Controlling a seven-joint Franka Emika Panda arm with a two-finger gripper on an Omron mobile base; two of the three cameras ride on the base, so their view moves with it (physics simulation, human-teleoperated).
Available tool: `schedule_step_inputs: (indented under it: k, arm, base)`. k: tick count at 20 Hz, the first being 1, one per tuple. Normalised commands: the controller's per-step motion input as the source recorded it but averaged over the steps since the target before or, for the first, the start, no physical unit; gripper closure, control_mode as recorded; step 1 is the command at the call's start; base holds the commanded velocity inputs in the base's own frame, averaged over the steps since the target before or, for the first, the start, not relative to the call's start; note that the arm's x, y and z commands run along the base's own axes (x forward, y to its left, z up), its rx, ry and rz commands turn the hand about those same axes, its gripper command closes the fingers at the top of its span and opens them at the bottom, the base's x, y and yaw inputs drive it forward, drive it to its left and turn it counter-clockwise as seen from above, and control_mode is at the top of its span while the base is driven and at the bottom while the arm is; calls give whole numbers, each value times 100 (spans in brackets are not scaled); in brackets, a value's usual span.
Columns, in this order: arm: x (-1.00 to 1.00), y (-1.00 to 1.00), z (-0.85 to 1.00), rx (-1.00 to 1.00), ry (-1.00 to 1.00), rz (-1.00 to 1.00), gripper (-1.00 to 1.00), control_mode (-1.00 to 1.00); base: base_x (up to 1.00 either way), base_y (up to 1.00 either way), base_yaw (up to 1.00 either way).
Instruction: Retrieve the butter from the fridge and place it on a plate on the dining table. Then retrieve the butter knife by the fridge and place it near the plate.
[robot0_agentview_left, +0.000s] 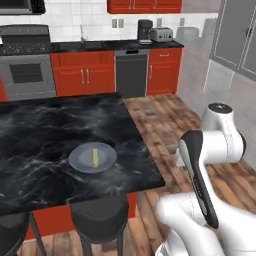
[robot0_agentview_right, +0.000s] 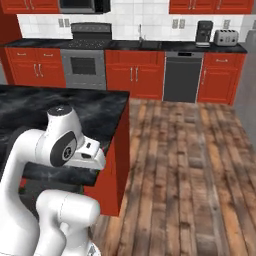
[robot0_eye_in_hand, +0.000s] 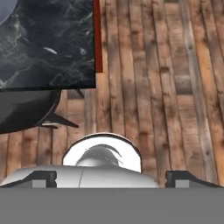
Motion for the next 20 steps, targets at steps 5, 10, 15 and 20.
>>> schedule_step_inputs:
  k: [5, 10, 15, 20]
  arm:
    - [0, 0, 0, 0, 0, 0, -100, 100]
    - [0, 0, 0, 0, 0, 0, -100, 100]
    - [0, 0, 0, 0, 0, 0, -100, 100]
    - [0, 0, 0, 0, 0, 0, -100, 100]
  base:
    - [0, -95, -1]
    - [21, -90, -1]
    - [88, -47, 5]
    - [100, -53, 2]
